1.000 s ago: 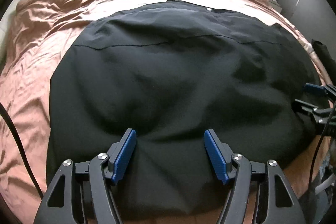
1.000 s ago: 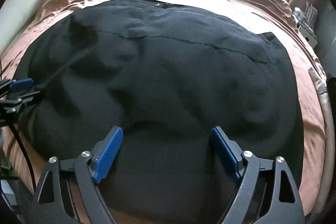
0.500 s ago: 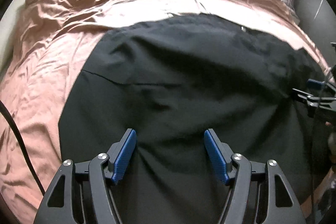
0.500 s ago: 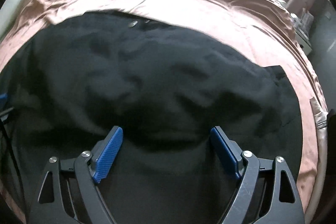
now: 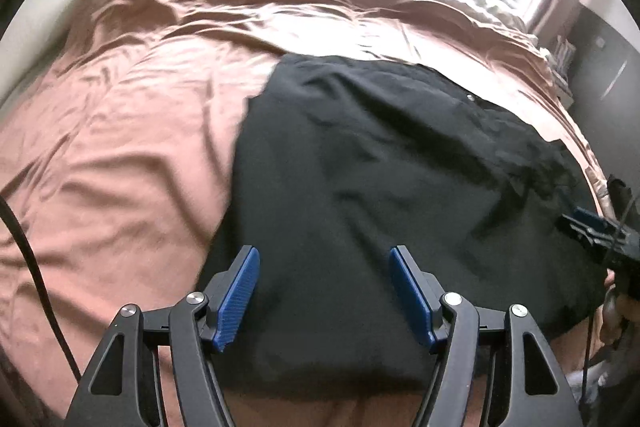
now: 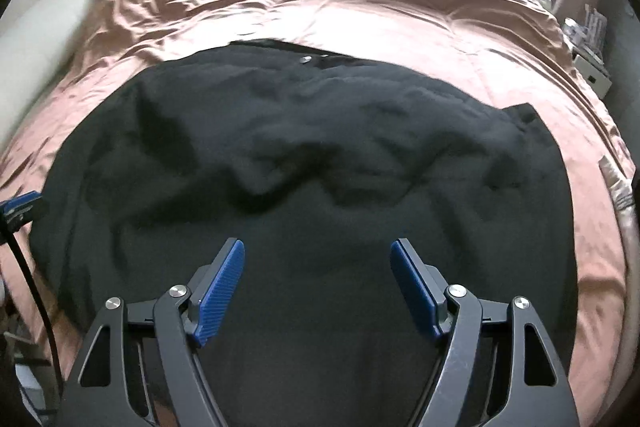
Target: Fold large clothes
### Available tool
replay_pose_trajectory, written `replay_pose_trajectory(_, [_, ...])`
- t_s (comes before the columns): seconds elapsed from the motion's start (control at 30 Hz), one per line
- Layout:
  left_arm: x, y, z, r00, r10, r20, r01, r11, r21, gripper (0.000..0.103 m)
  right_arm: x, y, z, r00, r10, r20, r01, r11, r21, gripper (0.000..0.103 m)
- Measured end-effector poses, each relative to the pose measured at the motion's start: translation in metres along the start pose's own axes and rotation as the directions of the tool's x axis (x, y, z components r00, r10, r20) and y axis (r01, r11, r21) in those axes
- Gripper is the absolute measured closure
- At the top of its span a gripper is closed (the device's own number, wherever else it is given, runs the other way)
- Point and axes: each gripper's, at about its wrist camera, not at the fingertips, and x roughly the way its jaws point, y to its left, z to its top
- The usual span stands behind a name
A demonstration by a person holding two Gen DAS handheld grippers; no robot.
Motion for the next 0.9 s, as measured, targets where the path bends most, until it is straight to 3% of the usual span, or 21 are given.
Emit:
replay_pose_trajectory(0.23, [-0.019,0.049,-0.033,1.0,-0.02,0.014,0.022,0.989,-0.147,0.034,-0.013,0.013,-0.029,0.997,0.07,0.011,-0.07,0.998,-0.002,0.04])
replay_pose_trajectory(0.5, [-0.017,0.09,-0.071,0.988,-0.153,0.002,0.146,0.94,-0.31,0.029,-0.041,0.02,-0.051,0.99,0.117,0.078,-0.117,0.993,0.001,0.049])
replay_pose_trajectory(0.7, [-0.016,0.098,-0.086,0.958,-0.285,0.02,0.274,0.897,-0.347,0.029,-0.055,0.032,-0.063,0.985,0.137,0.106,-0.135,0.991,-0.021,0.05])
replay_pose_trajectory(0.83, [-0.017,0.099,-0.087,0.938,-0.345,0.045,0.338,0.872,-0.355,0.029,-0.038,0.038,-0.066,0.987,0.151,0.058,-0.15,0.988,-0.024,0.053])
replay_pose_trajectory(0.9, [-0.022,0.102,-0.086,0.929,-0.363,0.069,0.363,0.863,-0.352,0.029,-0.024,0.037,-0.069,0.99,0.14,0.01,-0.14,0.99,-0.006,0.06])
